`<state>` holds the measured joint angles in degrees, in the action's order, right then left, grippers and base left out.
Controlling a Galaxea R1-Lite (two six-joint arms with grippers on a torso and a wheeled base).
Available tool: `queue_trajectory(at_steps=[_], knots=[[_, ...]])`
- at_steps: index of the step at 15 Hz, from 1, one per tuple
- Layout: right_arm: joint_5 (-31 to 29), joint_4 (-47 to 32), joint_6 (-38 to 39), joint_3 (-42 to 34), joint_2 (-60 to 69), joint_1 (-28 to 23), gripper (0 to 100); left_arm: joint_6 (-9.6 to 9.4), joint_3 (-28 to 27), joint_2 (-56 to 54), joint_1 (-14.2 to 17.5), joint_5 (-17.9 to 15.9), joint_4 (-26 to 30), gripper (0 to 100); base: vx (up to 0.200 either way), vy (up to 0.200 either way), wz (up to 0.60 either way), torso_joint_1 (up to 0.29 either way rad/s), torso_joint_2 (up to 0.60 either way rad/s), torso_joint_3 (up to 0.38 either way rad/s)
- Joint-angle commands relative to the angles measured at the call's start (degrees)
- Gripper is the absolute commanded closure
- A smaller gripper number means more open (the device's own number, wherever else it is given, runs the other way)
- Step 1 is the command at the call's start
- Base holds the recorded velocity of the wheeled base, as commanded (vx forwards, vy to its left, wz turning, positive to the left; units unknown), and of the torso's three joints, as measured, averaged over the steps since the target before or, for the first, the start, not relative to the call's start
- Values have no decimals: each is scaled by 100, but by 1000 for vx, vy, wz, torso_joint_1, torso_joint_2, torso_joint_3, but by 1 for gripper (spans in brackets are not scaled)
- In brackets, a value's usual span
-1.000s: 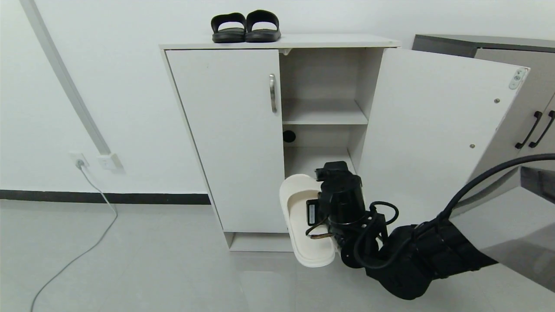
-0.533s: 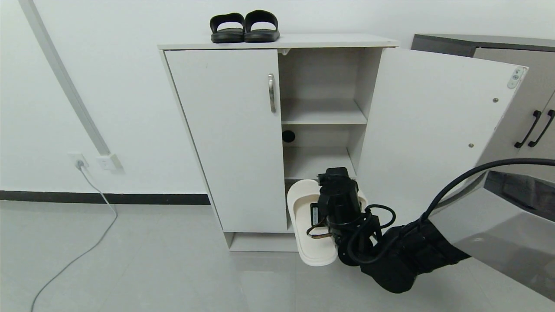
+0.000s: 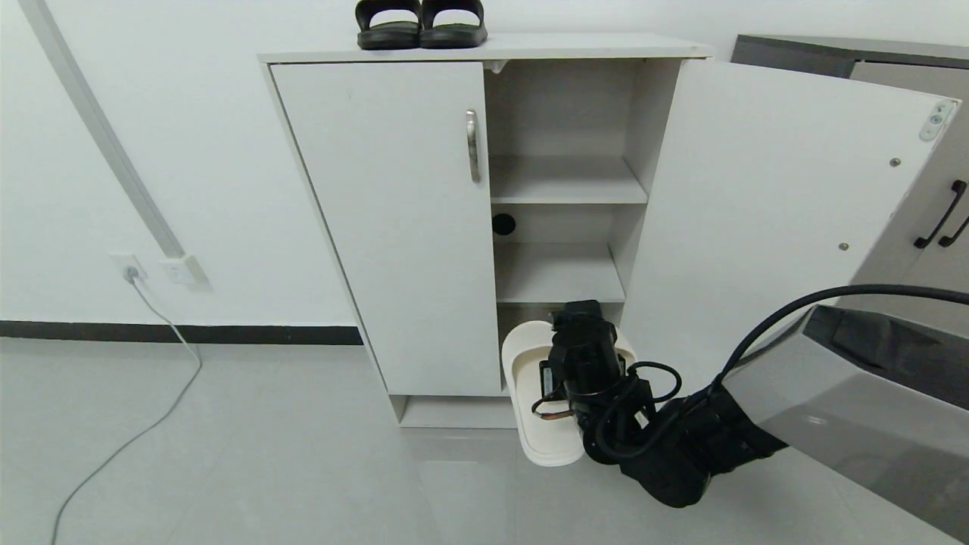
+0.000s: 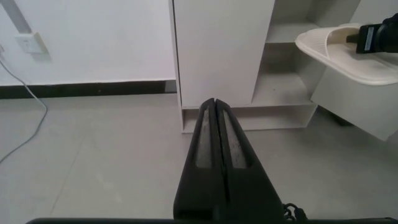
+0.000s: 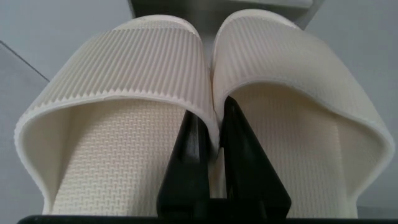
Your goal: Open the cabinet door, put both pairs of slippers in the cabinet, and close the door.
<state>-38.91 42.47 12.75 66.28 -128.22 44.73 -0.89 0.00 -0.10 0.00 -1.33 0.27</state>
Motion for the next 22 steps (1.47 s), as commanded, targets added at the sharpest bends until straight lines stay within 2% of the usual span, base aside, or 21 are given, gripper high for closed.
queue_trajectory(at_steps=[1,5,7,11,13,18,22], knots=[[-2,-11,-10,34,-98,-17,100,1,0,10,0,1,0,100,0,0,0,7,2,-198],[-125,7,-10,131,-98,-17,100,1,0,10,0,1,0,100,0,0,0,0,2,-198],[-178,314,-36,122,-89,-8,100,1,0,19,0,1,0,100,0,0,0,5,2,-205],[-292,2468,-1099,-194,-124,-17,100,1,0,19,0,1,0,100,0,0,0,4,6,-198],[-301,3083,-1539,-238,-177,-69,100,1,0,19,0,1,0,100,0,0,0,-2,2,-193],[-407,3074,-1530,-159,-274,-201,100,1,0,10,0,-8,0,100,0,0,0,2,0,-197],[-407,3162,-1530,-142,-168,-192,100,1,0,19,0,1,0,100,0,0,0,-1,1,-30]])
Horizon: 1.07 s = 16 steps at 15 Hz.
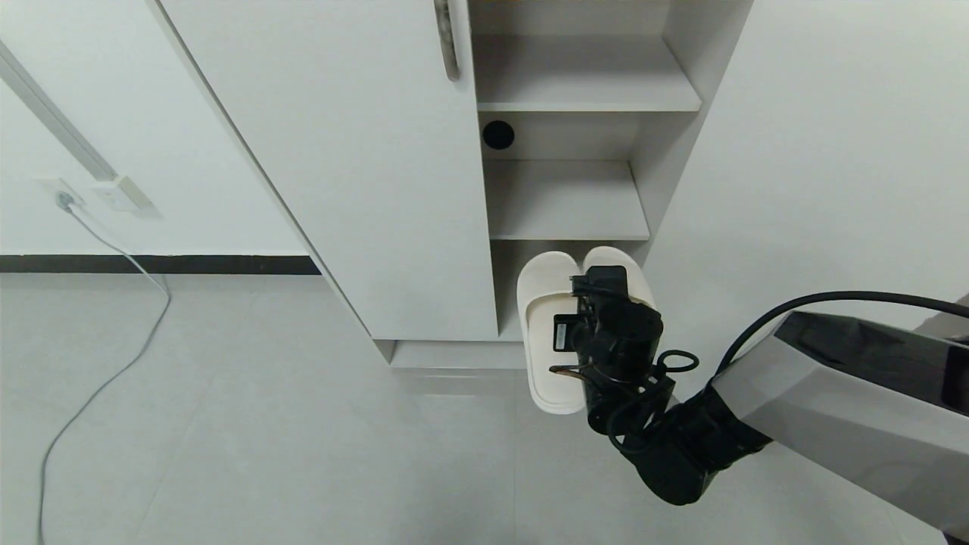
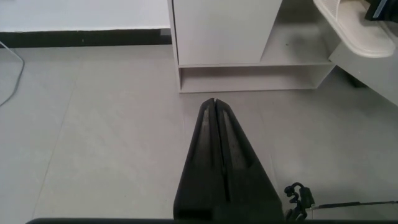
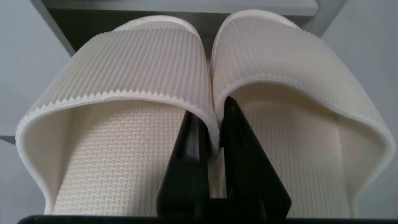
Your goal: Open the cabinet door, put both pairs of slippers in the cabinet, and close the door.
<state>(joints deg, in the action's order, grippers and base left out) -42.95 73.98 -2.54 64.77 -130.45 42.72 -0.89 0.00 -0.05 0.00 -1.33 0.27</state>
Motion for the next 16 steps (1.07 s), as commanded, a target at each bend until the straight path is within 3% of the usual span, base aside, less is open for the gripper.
queue_trajectory(at_steps=[1,16], knots=[[-12,46,-1,-8,257,44,100,1,0,14,0,1,0,100,0,0,0,0,0,0],[-12,-33,-28,-61,424,70,100,1,0,5,0,1,0,100,187,0,0,1,3,2]])
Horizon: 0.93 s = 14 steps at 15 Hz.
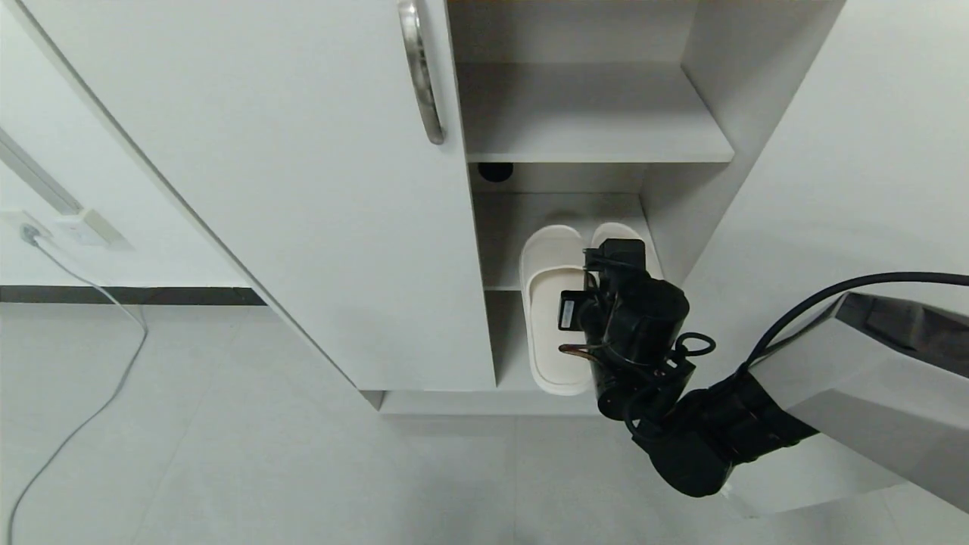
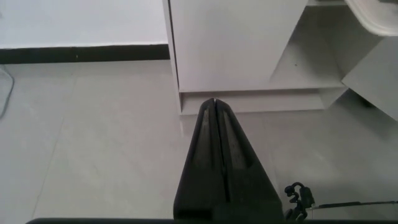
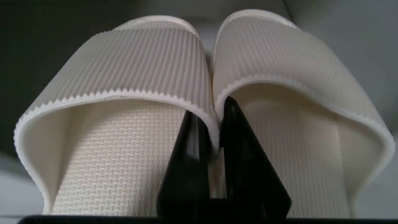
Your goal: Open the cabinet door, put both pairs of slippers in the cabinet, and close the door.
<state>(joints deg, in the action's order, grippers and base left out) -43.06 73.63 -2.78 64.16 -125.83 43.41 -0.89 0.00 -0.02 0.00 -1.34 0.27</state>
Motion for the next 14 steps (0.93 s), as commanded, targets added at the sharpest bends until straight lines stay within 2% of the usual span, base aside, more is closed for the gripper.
queue_trajectory(at_steps=[1,3,10,14], knots=[[-1,2,5,0,-64,1,100,1,0,2,0,2,0,100,200,0,0,2,2,7],[-1,2,-3,0,-135,1,100,1,0,2,0,2,0,100,200,0,0,5,2,2],[184,-156,-3,26,-258,-70,100,10,0,2,0,2,0,100,0,0,0,0,0,0],[439,-306,-21,791,-847,-404,100,19,0,11,0,2,0,100,0,0,0,0,0,0]])
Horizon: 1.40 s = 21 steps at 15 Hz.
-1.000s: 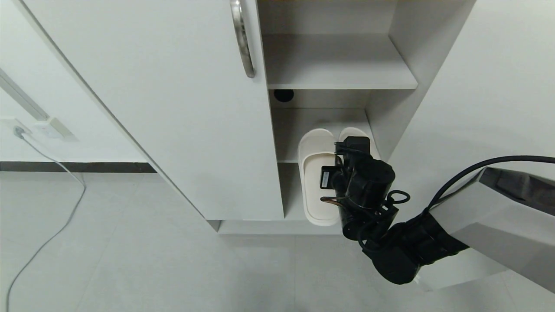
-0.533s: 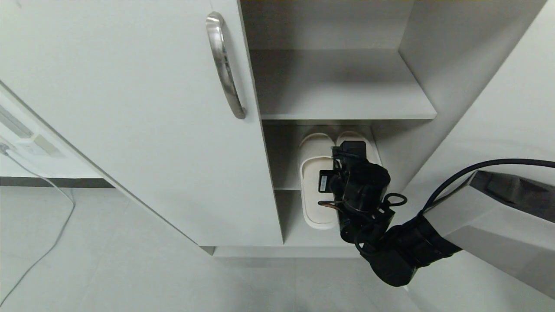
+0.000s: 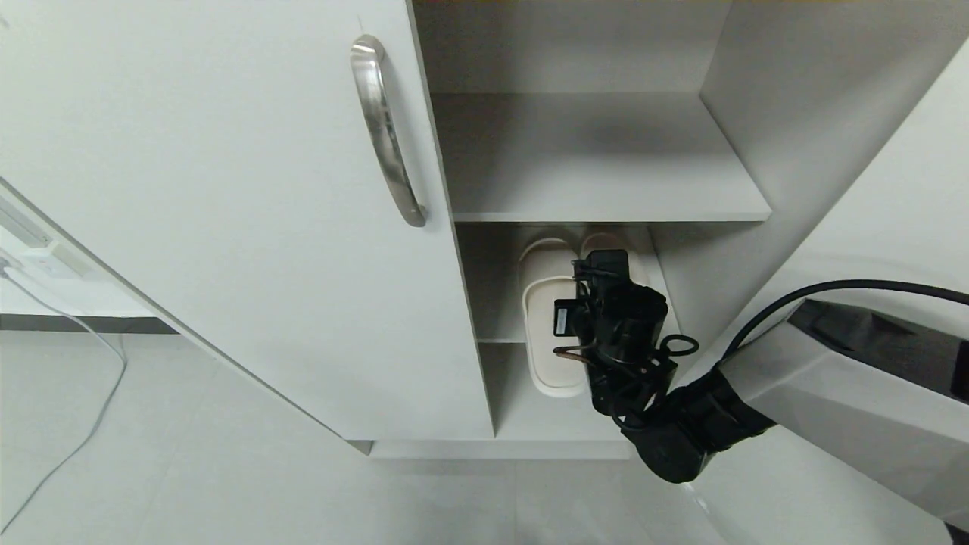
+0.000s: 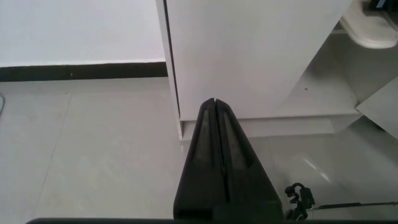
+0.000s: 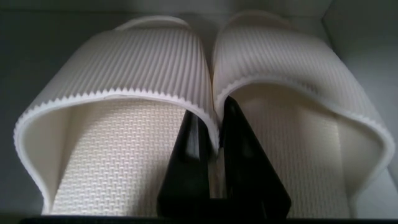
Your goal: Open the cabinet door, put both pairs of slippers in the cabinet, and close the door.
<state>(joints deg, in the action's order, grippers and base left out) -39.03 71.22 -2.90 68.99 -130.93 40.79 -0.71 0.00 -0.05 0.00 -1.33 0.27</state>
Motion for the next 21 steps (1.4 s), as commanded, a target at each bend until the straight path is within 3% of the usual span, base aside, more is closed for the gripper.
queue_trajectory(at_steps=[1,9,19,20,21], knots=[[45,-196,-9,563,-460,-212,100,-8,0,5,0,1,0,100,0,0,0,0,0,0],[177,-1567,-17,2347,-601,-352,100,0,0,5,0,1,0,100,0,0,0,0,0,0],[326,-1629,-17,2567,-864,-511,100,0,0,5,0,1,0,100,0,0,0,0,0,0],[326,-1629,-17,2567,-873,-511,0,0,0,5,0,1,0,100,0,0,0,0,0,0],[326,-1629,-17,2567,-873,-511,0,0,0,5,0,1,0,100,0,0,0,0,0,0]])
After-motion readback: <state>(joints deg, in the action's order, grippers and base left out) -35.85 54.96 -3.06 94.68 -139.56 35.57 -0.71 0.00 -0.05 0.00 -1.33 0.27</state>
